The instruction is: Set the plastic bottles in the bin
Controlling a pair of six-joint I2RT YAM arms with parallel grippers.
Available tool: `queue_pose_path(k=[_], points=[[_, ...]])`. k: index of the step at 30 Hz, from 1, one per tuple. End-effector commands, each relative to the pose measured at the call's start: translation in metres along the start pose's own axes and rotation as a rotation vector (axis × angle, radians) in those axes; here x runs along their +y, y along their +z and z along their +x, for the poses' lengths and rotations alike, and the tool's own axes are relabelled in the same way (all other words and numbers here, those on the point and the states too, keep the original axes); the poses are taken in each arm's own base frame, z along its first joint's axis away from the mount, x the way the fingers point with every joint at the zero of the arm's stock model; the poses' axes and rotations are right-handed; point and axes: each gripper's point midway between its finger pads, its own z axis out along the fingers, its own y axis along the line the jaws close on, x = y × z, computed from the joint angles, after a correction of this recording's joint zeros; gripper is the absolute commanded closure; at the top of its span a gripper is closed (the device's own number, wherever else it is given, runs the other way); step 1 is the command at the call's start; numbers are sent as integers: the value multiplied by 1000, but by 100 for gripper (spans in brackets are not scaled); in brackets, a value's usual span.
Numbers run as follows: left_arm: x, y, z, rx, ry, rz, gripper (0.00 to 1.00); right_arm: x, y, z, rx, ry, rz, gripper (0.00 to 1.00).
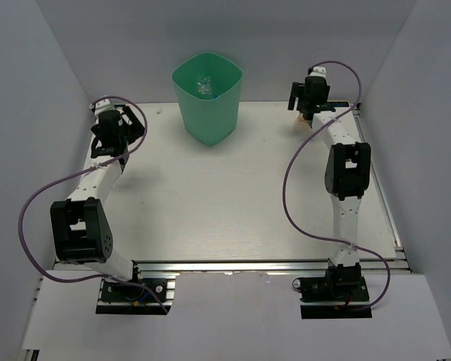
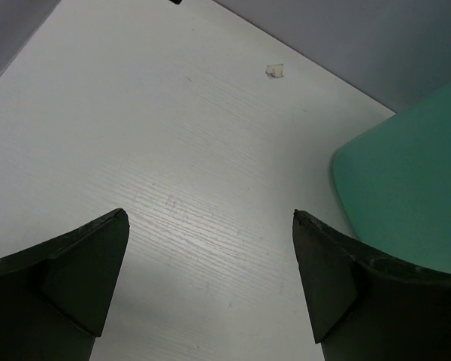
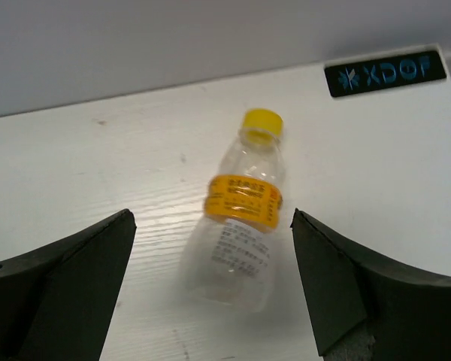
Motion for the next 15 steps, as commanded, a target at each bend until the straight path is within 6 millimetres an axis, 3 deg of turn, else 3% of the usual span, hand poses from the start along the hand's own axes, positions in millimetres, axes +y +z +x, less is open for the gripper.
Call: queue_pose_path(k=[1,7,12,15], points=[[-10,0,-16,-25,-9,33,2,-15,7,-12,-18,173,8,11],[-14,10,-9,1,-7,54,2,-19,40,28,57,249,-64,11],[-14,8,-8,5,-8,50,2,-17,46,57,115,238,-71,11],[-14,6,-9,2,-12,52,2,-17,43,67,136,237,-72,17]])
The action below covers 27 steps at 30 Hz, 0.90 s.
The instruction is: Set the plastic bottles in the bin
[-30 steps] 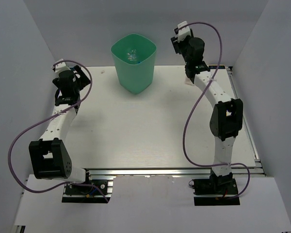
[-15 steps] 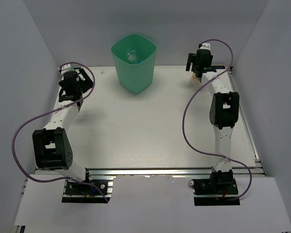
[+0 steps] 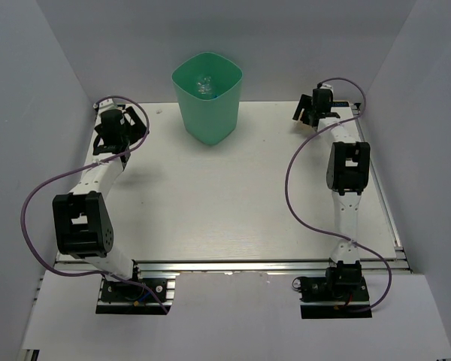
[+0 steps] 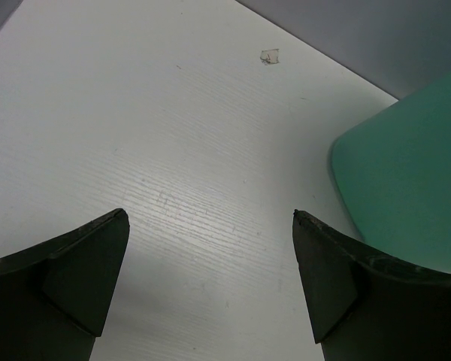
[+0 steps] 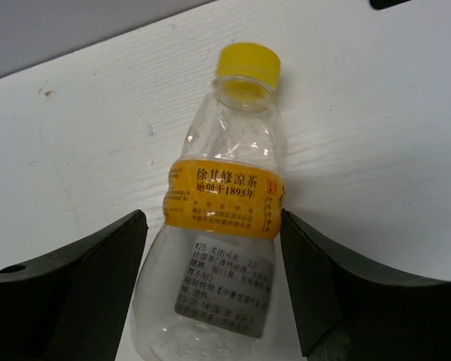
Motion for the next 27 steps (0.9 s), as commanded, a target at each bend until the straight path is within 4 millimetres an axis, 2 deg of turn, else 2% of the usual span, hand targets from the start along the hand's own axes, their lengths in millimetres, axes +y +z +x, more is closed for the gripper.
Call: queue_pose_path(k=[1,3,4,6,7,8,9,12,13,14,15,16,17,18,19,20,21,22,26,27], points=[[-10,-9,-25,-48,-17,34,2,15,-10,-16,-38,21,-51,26],[-11,-12,-24,-41,-15,36,2,24,-23,-29,-77,24,-93,38],[-11,-13,-25,-41,-15,36,2,33,-29,-33,-85,19,-138,50],[-10,-21,-27,-42,-15,33,2,48,-43,-50,-139,-22,-191,57],[-8,-24,-25,-41,-14,31,2,57,-60,-70,-179,-46,-207,60],[-9,-27,-26,-48,-15,40,2,71,-72,-78,-201,-81,-229,61],[-11,-35,-33,-72,-19,51,2,82,-93,-99,-248,-135,-246,61],[-10,-44,-32,-85,-26,63,2,133,-135,-118,-317,-240,-351,62],[-12,-50,-36,-97,-27,73,2,145,-160,-139,-384,-259,-356,62],[-11,-51,-35,-99,-28,74,2,172,-177,-139,-420,-289,-369,62],[-11,-53,-35,-97,-26,77,2,185,-190,-146,-461,-315,-360,61],[-12,-56,-38,-102,-24,80,2,192,-206,-160,-534,-360,-315,60],[-13,-57,-39,-101,-22,81,2,222,-223,-161,-574,-384,-347,58],[-13,-58,-40,-102,-22,82,2,236,-236,-168,-610,-390,-358,58],[-13,-59,-42,-107,-25,84,2,249,-236,-167,-620,-380,-373,58],[-13,-59,-41,-107,-25,86,2,272,-258,-182,-673,-352,-425,59],[-14,-60,-42,-110,-27,89,2,285,-264,-184,-689,-340,-458,60],[-16,-60,-43,-108,-26,98,2,297,-256,-177,-688,-337,-479,61],[-18,-61,-43,-106,-25,105,2,346,-263,-169,-807,-339,-529,55],[-18,-62,-44,-109,-27,105,2,356,-275,-181,-867,-328,-546,51]])
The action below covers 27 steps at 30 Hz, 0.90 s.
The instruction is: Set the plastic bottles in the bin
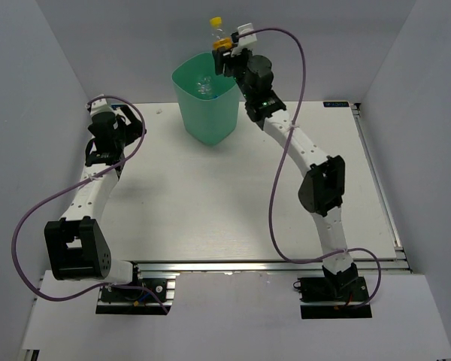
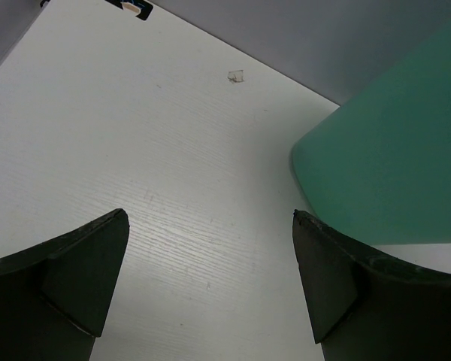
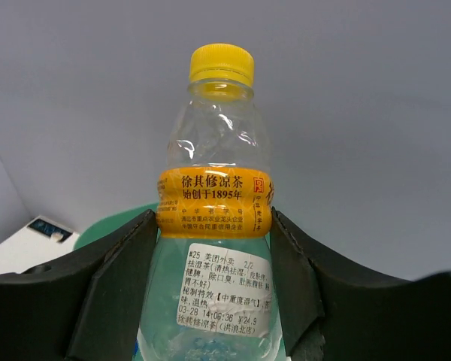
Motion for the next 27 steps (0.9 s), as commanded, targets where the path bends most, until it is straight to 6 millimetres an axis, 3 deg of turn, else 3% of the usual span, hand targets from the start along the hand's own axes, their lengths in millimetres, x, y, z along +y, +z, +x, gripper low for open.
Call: queue_pose_path(k=[1,3,4,7,10,11,19,20,23,26,27], points=[[-7,-10,-15,-33,-7,29,2,-5,25,26,-76,-59,57,40],[-9,-8,-12,-21,-13,41,2,-1,32,33,-126,-56,99,40],[-11,-8,-11,-16,-12,52,2,1,33,24,-159,-41,104,38],[-14,-8,-6,-2,-11,72,2,13,38,21,-199,3,51,34],[-13,-9,-7,-3,-5,68,2,14,34,12,-212,-22,46,11],[-12,-9,-5,1,3,66,2,12,32,8,-215,-27,53,11],[-6,-12,-3,3,6,40,2,6,12,-65,-288,-53,47,11],[-5,-13,-5,3,5,35,2,2,5,-75,-276,-54,56,11],[-3,-17,-9,-9,8,19,2,-8,-14,-75,-215,-78,92,11],[2,-25,-13,-31,13,-6,2,-25,-60,-41,-86,-125,133,11],[5,-29,-16,-43,14,-15,2,-34,-81,-53,-78,-116,156,11]])
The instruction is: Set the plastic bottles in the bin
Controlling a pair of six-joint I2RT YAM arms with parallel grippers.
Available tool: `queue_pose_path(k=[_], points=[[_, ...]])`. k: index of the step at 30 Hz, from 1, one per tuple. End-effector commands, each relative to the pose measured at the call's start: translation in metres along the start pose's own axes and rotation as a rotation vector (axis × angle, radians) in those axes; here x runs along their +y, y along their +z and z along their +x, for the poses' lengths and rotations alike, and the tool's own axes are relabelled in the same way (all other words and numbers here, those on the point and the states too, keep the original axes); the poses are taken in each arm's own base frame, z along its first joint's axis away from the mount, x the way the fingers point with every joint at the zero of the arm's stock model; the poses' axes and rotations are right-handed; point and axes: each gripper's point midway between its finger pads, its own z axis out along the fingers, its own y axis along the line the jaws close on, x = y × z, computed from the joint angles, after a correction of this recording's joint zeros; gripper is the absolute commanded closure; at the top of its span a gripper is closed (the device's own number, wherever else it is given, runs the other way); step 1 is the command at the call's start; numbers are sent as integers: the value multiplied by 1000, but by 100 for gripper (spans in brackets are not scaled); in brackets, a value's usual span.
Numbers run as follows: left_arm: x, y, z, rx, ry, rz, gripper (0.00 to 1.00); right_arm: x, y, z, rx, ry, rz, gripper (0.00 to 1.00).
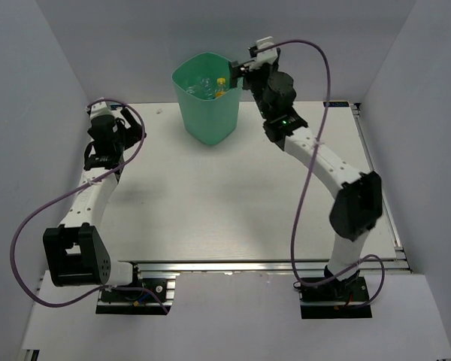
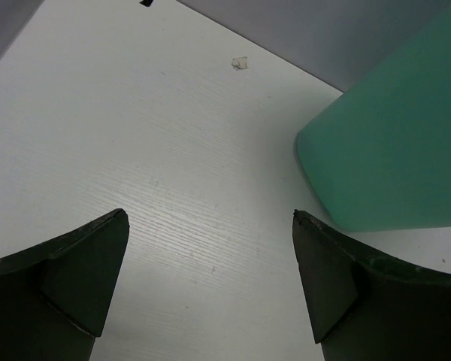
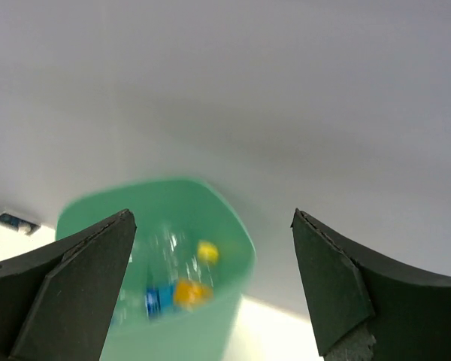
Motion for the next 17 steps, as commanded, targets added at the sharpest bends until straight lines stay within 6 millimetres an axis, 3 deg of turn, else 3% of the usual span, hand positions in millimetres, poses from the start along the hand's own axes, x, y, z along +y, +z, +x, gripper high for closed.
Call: queue_pose_path(k=[1,2,3,4,5,6,7,8,11,17], points=[[6,-23,-23,-80,7,-34,2,-39,-58,40,173,-31,133,11],[8,-24,-24,-87,5,-44,2,-57,-75,61,250,-8,175,11],[9,-26,-26,-94,4,-48,2,-68,-94,66,294,96,208,11],[8,-26,-26,-93,4,-47,2,-70,-131,128,481,132,203,11],[9,-26,-28,-96,4,-54,2,-106,-139,124,486,189,293,11],[10,-26,-29,-98,2,-62,2,-108,-170,153,573,258,283,11],[11,-24,-28,-94,-1,-69,2,-107,-187,170,626,365,286,11],[11,-24,-31,-97,-10,-74,2,-124,-219,198,712,385,348,11],[10,-20,-29,-89,-20,-71,2,-148,-246,201,745,328,445,11],[9,-12,-26,-78,-50,-75,2,-154,-260,201,772,242,446,10]])
